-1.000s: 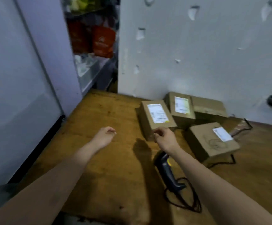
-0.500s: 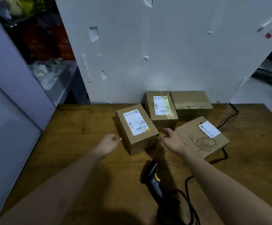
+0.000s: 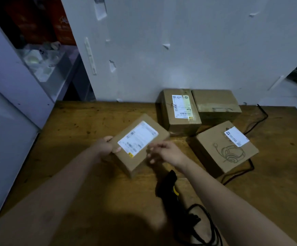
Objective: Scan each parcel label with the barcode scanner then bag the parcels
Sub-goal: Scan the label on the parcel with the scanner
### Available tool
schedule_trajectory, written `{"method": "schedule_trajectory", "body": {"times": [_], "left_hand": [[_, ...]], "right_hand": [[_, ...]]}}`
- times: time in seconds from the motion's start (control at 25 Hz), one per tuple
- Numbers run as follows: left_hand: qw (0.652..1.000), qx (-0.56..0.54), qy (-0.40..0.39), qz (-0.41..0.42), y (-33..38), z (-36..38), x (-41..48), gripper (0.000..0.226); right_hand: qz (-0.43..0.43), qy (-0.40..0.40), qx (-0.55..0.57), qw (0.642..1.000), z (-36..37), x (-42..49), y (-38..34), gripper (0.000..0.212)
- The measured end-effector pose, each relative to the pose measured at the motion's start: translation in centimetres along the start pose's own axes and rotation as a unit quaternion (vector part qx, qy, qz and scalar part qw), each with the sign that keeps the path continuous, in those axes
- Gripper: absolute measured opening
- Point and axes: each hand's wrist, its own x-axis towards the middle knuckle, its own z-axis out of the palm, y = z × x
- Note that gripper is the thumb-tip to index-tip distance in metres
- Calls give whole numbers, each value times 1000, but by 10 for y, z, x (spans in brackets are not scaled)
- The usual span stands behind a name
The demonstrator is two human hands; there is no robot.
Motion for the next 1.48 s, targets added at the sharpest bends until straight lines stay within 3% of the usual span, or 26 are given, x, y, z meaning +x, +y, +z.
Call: {"method": "schedule_trajectory", "body": {"times": [0.12,0.16,0.24,0.32,0.44,0.56,0.6,0.68,0.76,0.8,0.84,0.92,1.0,1.12,1.16,1.24,1.36,1.48], "left_hand": [[970,224,-69,66,11,-18,6,66],[963,245,-42,101,13,-18,7,70],[966,207,80,137,11,-14,10,68],[962,169,183,108,-2,-5,12,58],[967,93,231,50,-30,10,9,68],[948,-28,294,120,-53,8,-1,84],[951,-42,281,120,-59,7,-4,91],[969,-126,201,72,-72,10,-8,96],[966,-236,93,46,-81,18,-22,65],[964,-259,51,44,-84,24,-30,53],[965,-259,23,42,-87,29,-35,50],[966,-251,-9,60,-91,39,-45,53],[968,-237,-10,77,-89,47,-55,55],[968,-226,20,110,-92,61,-61,51],[966,-229,29,118,-95,66,-63,49],[962,-236,45,128,-103,73,-62,49],[967,-224,53,112,-106,75,-68,56],[971,-209,49,109,-107,73,-72,68]], "right_hand": [[-43,193,-73,978,-12,11,-6,12],[-46,190,-110,974,-16,11,-5,13],[-19,113,-178,977,-14,11,0,39],[-2,55,-255,965,-4,7,4,57],[-18,2,-329,944,9,5,12,53],[-3,31,-224,974,10,-7,26,44],[-5,89,-215,973,5,-12,35,50],[24,186,-237,953,-6,-24,59,82],[107,146,-209,961,-4,-42,84,114],[135,111,-221,959,1,-51,97,120],[146,90,-255,952,6,-54,112,115],[139,80,-304,939,12,-64,127,78],[119,112,-265,950,18,-74,125,47],[95,227,-32,969,19,-89,90,15],[92,227,62,967,18,-98,72,20],[83,152,152,973,19,-114,33,33],[36,7,128,991,30,-137,-17,14],[39,-61,116,991,47,-152,-49,9]]}}
